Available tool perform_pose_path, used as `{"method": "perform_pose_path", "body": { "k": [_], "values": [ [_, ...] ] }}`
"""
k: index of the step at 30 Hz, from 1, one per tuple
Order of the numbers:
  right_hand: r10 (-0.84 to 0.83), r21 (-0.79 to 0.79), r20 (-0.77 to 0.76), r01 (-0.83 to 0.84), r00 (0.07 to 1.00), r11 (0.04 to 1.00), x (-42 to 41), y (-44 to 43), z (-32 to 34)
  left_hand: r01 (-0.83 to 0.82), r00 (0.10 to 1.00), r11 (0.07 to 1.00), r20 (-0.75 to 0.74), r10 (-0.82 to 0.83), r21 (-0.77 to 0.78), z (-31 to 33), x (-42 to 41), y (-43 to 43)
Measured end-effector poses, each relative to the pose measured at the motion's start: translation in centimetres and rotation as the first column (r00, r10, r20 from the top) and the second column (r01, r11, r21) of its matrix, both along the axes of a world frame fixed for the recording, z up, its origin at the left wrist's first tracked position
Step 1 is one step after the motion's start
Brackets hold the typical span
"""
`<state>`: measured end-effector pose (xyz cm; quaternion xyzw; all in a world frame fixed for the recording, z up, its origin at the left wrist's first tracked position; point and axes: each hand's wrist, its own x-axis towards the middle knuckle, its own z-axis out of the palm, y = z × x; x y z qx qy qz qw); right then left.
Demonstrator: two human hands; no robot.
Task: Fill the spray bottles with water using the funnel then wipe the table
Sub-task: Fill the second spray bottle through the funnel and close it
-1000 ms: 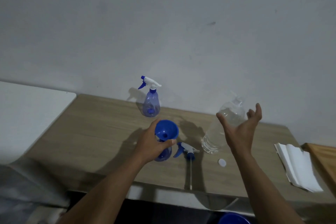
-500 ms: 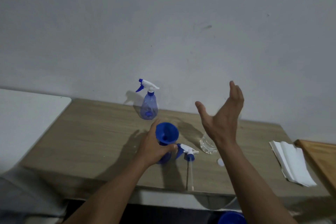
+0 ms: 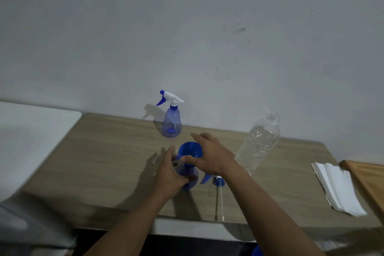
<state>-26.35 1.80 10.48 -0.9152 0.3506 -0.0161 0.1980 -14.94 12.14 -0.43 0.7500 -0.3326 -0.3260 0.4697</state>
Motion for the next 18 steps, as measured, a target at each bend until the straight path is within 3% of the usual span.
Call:
{"method": "perform_pose_path", "body": {
  "k": [7,18],
  "values": [
    [0.031,0.023,-0.124,-0.029,0.992,0.999,0.3,-0.5,0.1,0.053,0.996,0.992,-0.072,-0.045,0.115,-2.7,0.4,-0.7],
    [0.061,0.034,-0.167,-0.056,0.984,0.998,1.1,-0.9,0.4,0.056,0.996,0.995,-0.073,-0.050,0.088,-2.8,0.3,-0.8]
  ]
}}
